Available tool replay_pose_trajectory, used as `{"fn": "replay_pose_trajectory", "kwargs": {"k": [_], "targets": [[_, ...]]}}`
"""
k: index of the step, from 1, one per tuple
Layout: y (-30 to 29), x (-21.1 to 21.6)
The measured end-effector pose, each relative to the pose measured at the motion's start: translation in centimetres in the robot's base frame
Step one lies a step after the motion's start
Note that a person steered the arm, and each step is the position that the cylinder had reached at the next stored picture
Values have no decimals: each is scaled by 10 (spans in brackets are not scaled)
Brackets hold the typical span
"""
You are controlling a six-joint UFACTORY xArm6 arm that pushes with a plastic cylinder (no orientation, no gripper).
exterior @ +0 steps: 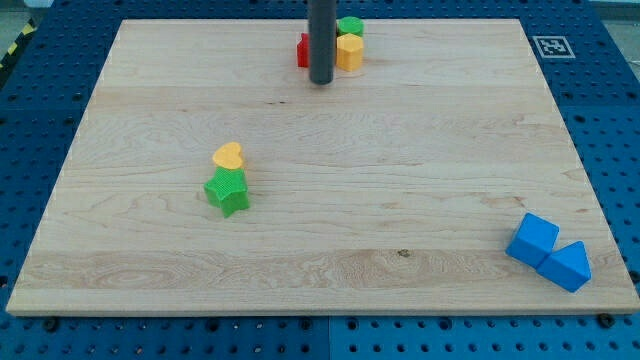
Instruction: Drag the yellow heart to the bottom left of the yellow hexagon
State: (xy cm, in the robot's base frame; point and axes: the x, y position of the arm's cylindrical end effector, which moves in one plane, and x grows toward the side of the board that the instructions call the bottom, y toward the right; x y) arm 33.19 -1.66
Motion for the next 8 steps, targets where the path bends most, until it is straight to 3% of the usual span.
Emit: {"fn": "replay_pose_trajectory", "kwargs": {"k": [2, 4, 6, 8], "targets": [[-121, 65], [-151, 203], [-76, 211], [-87, 198]]}}
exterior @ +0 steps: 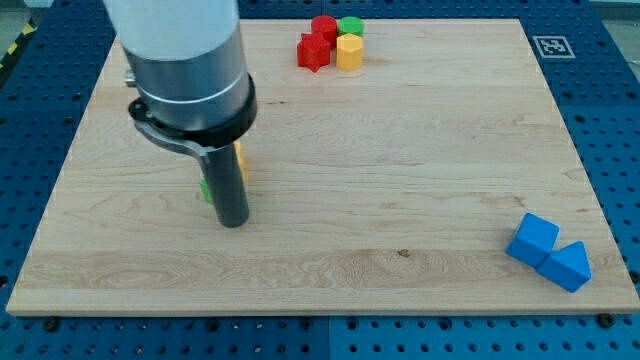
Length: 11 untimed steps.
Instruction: Drag the yellow heart to the bottom left of the yellow hexagon
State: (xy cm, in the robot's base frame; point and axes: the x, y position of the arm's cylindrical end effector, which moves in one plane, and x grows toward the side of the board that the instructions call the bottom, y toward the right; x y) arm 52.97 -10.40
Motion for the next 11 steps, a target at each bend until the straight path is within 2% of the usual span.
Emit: {"fn": "replay_pose_trajectory", "kwargs": {"k": [1, 4, 7, 9, 11], "targets": [[-24, -7], [-24, -70], [-19, -115], [35, -130], [82, -163]]}}
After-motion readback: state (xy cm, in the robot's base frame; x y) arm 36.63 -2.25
